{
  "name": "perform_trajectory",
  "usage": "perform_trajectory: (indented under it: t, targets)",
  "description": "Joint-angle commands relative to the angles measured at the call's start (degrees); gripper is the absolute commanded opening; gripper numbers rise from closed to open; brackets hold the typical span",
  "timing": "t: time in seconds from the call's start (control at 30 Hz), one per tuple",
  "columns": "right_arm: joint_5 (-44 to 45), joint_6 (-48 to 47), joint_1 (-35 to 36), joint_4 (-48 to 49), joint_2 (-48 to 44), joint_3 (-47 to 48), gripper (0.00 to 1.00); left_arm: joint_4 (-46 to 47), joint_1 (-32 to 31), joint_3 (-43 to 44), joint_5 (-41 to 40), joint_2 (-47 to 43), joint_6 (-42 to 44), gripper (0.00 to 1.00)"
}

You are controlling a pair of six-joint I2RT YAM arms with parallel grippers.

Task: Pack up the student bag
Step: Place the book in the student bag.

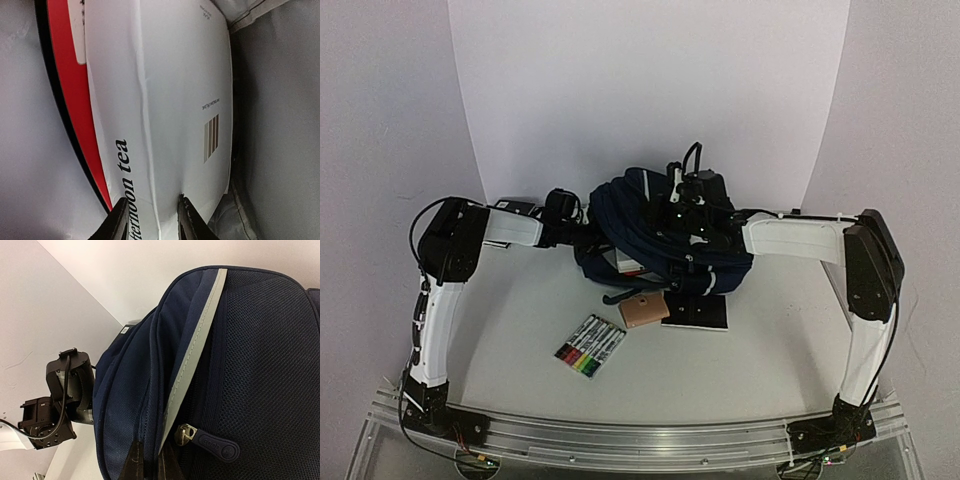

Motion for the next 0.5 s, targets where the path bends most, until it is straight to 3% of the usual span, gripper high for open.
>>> perform_trajectory:
  t: [0.0, 0.3, 0.47]
  targets:
    - [-4.6, 0.3, 0.8, 9.1, -1.7, 2.9, 0.0, 8.9, -2.0, 5.8, 1.2, 2.6, -1.7, 0.31]
    - [-5.2, 0.5, 0.8, 9.0, -1.4, 2.7, 0.0, 6.2, -2.5, 9.3, -2.5, 5.5, 3.6, 0.32]
    - [-3.0, 0.1, 0.8, 8.6, -2.5, 1.5, 0.0, 1.8, -2.4, 7.9, -2.9, 2.5, 6.5, 0.42]
